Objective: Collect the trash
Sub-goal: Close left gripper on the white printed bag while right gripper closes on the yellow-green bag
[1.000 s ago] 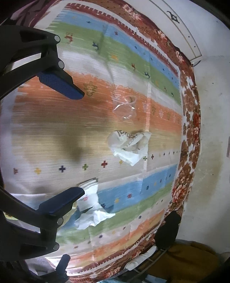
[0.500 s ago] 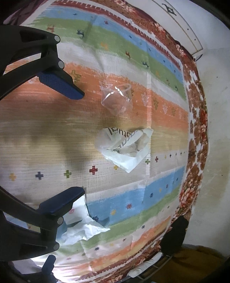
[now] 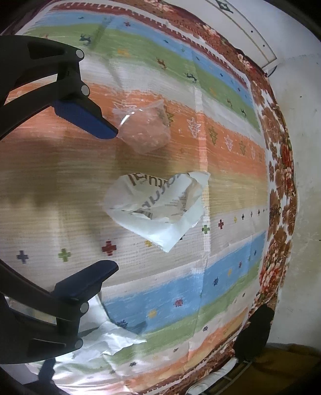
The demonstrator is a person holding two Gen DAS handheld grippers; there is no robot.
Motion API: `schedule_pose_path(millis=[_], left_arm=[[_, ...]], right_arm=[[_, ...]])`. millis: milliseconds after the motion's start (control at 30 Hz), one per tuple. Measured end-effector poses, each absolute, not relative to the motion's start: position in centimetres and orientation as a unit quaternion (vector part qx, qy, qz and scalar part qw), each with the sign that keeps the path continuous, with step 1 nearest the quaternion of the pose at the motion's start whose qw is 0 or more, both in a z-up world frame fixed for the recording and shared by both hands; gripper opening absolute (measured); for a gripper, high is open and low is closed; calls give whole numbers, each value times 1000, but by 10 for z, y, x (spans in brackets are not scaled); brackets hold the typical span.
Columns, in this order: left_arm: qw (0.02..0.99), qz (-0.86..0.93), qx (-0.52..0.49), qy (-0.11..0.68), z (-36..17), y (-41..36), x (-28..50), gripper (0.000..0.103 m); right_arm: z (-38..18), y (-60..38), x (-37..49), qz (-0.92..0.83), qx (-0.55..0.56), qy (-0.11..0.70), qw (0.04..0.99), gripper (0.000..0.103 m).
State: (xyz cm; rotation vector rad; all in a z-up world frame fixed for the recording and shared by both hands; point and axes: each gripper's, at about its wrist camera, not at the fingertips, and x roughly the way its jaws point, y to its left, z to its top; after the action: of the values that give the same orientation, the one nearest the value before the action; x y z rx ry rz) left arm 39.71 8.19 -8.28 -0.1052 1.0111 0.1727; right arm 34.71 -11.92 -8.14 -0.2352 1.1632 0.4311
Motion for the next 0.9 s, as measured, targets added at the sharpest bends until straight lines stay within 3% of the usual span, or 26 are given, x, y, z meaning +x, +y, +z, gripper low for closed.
schedule_pose_path(millis=[167,267,367,467,533,667,700,900], left_arm=[[864,83,-72,491,-92,87,411,95],[862,81,-79,495,-98,87,417,89],[859,82,-81,499,-107,87,421,75],[856,77,-71,506,-115,84,423,54],[853,67,-58,514,-120,79,424,30],[858,60,-35,510,-120,73,421,20],[858,60,-33,509,-120,73,421,18],[863,53,-33,501,-112,72,418,11]], right_arm=[[-85,-118,349,209,-92,556,799,48],[-85,-115,346,215,-103,553,798,44],[-87,-117,346,207,-101,554,800,37],[-86,-118,348,202,-102,553,802,33],[-86,-117,347,200,-109,550,804,28],[-86,-119,348,200,-102,552,803,23],[-86,-120,349,198,-99,553,803,17],[-86,-120,350,200,-94,555,802,16]])
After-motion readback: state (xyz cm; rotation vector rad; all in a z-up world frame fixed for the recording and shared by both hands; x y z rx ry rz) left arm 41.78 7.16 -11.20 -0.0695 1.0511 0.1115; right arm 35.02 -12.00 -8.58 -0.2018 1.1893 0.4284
